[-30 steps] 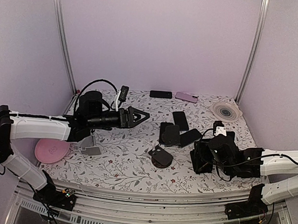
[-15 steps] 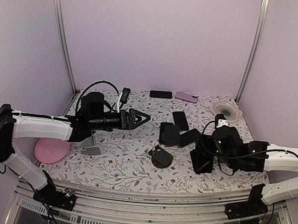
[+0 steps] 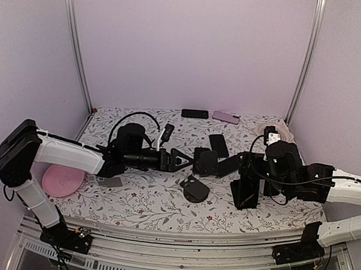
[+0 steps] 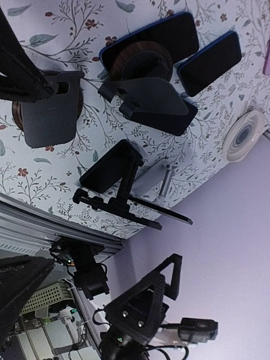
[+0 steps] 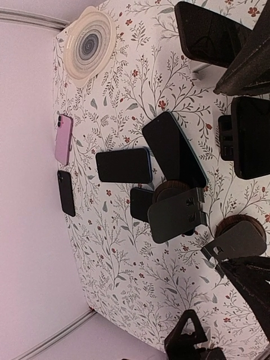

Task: Place the phone on the phone stand
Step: Pick up the phone stand from the center of the board.

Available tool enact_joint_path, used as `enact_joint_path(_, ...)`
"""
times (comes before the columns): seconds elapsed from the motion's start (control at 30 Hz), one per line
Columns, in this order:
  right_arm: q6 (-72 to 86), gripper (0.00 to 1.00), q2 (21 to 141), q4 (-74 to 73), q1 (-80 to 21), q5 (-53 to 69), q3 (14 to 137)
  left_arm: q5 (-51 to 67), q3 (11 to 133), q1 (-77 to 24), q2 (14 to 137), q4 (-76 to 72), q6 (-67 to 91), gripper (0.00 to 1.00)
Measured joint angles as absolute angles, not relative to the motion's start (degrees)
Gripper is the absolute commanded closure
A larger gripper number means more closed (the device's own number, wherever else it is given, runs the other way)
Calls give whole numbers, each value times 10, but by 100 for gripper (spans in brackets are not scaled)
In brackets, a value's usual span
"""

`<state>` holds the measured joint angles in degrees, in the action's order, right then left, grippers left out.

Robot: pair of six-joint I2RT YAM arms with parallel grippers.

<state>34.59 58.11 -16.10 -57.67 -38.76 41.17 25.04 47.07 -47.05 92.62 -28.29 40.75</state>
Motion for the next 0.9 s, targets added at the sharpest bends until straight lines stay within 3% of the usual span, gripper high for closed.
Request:
enact_joint_path(0.57, 295, 1, 572, -142, -577, -370, 437, 116, 567, -531, 1026, -136, 351, 12)
enact_joint_path(0.9, 282, 1, 585, -135, -577, -357, 440, 43, 609, -540, 1076, -52, 317, 34)
